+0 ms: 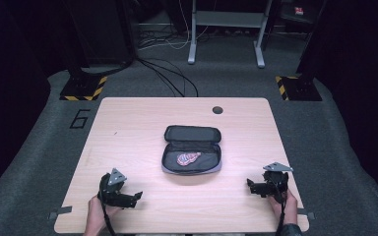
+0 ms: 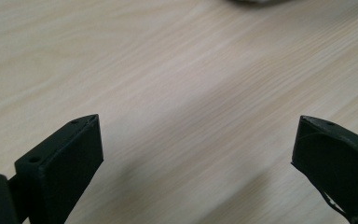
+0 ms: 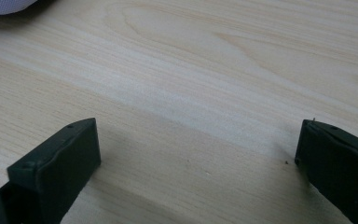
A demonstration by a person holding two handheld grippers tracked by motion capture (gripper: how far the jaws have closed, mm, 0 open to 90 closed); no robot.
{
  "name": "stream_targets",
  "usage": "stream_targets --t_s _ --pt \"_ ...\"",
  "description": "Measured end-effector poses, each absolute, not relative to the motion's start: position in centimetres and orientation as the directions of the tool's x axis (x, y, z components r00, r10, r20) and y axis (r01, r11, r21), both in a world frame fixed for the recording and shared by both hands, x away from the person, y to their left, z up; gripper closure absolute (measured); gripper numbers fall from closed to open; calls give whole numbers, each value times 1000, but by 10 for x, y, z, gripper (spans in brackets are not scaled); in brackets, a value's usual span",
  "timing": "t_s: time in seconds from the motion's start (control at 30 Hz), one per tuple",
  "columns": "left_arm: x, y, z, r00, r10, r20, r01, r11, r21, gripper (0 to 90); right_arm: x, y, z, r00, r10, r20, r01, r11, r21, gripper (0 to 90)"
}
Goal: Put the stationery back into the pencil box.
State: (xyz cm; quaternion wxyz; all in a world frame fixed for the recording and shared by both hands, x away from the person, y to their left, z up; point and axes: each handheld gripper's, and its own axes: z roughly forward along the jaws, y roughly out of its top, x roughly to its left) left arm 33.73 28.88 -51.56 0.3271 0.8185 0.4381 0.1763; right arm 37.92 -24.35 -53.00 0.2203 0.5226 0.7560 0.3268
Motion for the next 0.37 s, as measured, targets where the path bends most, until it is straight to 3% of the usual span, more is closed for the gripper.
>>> stream_targets --t_s 0.37 --pt "333 299 -531 521 854 12 590 -370 718 0 379 -243 -530 -356 934 9 646 239 724 0"
